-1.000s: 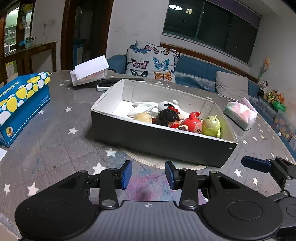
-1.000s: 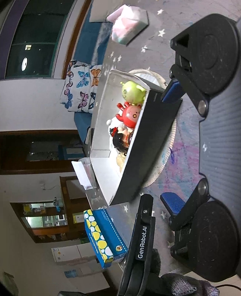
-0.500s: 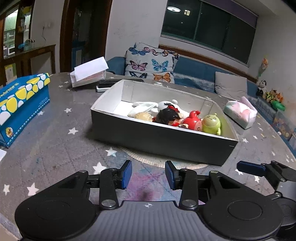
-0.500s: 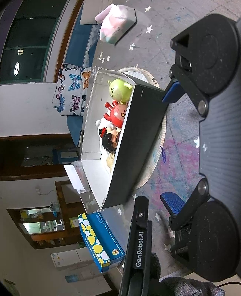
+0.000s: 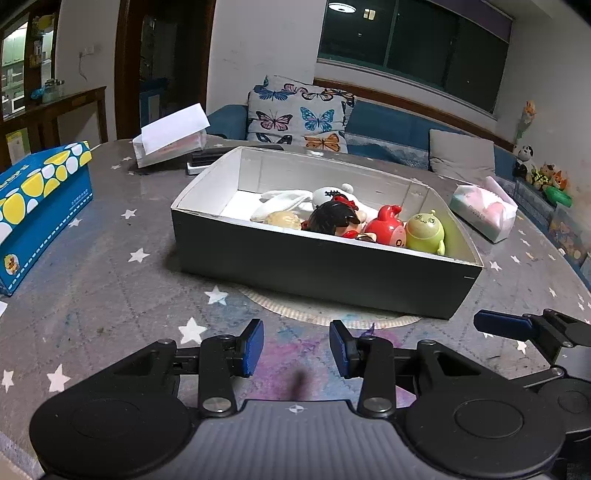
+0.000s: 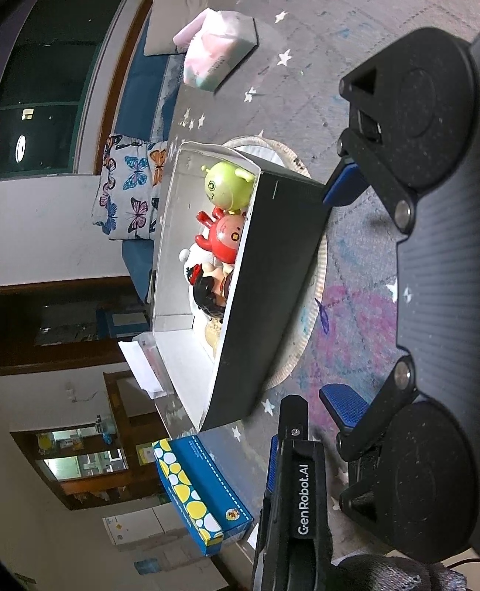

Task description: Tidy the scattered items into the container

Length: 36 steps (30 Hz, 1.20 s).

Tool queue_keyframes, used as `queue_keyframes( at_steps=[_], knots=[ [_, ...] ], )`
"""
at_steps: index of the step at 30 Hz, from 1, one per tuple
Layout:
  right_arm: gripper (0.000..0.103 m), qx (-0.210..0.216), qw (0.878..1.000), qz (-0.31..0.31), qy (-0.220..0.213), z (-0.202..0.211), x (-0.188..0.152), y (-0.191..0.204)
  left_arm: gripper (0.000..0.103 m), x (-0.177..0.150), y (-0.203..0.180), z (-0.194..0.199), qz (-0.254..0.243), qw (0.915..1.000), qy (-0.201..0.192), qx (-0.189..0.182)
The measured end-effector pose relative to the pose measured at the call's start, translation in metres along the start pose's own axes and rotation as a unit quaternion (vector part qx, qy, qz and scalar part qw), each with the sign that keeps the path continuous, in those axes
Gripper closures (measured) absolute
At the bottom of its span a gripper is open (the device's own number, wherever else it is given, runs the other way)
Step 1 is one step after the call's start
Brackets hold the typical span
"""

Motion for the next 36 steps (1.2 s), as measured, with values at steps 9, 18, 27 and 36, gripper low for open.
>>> queue_keyframes(
  at_steps=[9, 18, 27, 36],
  knots=[
    [0.000, -0.002, 1.000, -0.007, 0.005, -0.006, 0.002, -0.003, 0.062, 0.000, -0.003, -0.011, -0.002, 0.9999, 0.016, 0.004],
    [0.000, -0.005, 1.000, -0.014, 0.014, -0.015, 0.005, -0.009, 0.062, 0.006, 0.002, -0.021, -0.008, 0.9995, 0.022, 0.020],
    [0.000, -0.013, 0.999, -0.021, 0.027, -0.026, 0.006, -0.011, 0.062, 0.011, 0.007, -0.031, -0.015, 0.9990, 0.028, 0.030],
    [0.000, -0.016, 0.999, -0.025, 0.038, -0.032, 0.007, -0.012, 0.062, 0.014, 0.008, -0.038, -0.028, 0.9984, 0.031, 0.037]
  ],
)
Point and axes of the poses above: each gripper's, at about its wrist camera, not at the fingertips, and z roughly against the way its jaws point, y to its left, x to its top, the point moved 6 cm from there along -z, roughly the way its jaws point, and after that the axes turned 2 degrees about -x, right-handed, at the moved point
